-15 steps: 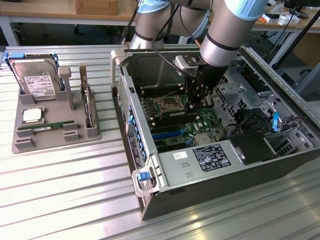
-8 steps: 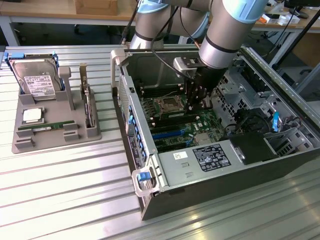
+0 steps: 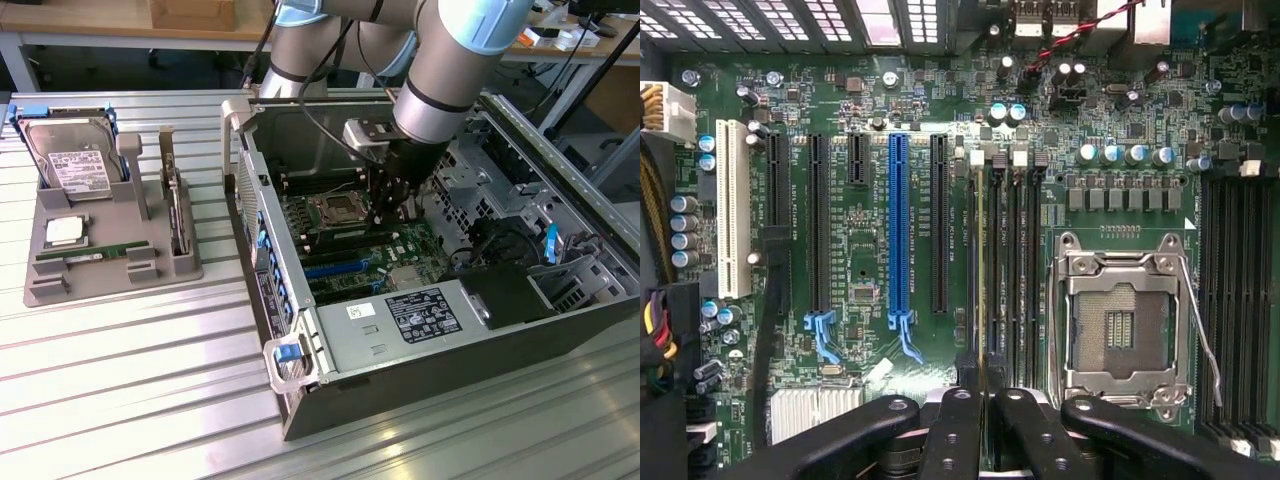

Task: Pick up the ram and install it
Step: 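Insert the ram into the slot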

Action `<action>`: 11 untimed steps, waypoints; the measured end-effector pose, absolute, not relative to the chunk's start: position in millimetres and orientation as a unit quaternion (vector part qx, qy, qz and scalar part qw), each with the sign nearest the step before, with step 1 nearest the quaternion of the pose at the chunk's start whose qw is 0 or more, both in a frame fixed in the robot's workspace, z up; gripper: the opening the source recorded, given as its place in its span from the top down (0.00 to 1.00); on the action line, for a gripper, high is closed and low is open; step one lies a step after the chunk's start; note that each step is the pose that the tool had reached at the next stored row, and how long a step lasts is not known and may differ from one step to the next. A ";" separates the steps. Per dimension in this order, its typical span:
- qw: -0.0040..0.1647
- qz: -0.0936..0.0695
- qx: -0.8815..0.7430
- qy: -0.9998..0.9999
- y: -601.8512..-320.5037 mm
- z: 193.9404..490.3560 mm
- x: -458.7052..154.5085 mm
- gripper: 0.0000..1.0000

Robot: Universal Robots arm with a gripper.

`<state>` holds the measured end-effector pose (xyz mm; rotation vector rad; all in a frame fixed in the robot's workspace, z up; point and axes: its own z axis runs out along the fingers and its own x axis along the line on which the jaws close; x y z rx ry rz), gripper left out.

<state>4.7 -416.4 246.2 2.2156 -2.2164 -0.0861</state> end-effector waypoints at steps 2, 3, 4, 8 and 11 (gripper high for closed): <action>0.003 -0.027 0.707 -0.707 -416.4 244.4 4.0 0.88; 0.003 -0.027 0.707 -0.707 -416.3 243.2 3.7 0.88; 0.003 -0.027 0.707 -0.707 -416.3 242.5 3.5 0.88; 0.003 -0.027 0.707 -0.707 -415.7 239.0 2.5 0.88; 0.003 -0.027 0.707 -0.707 -414.8 237.1 2.2 0.88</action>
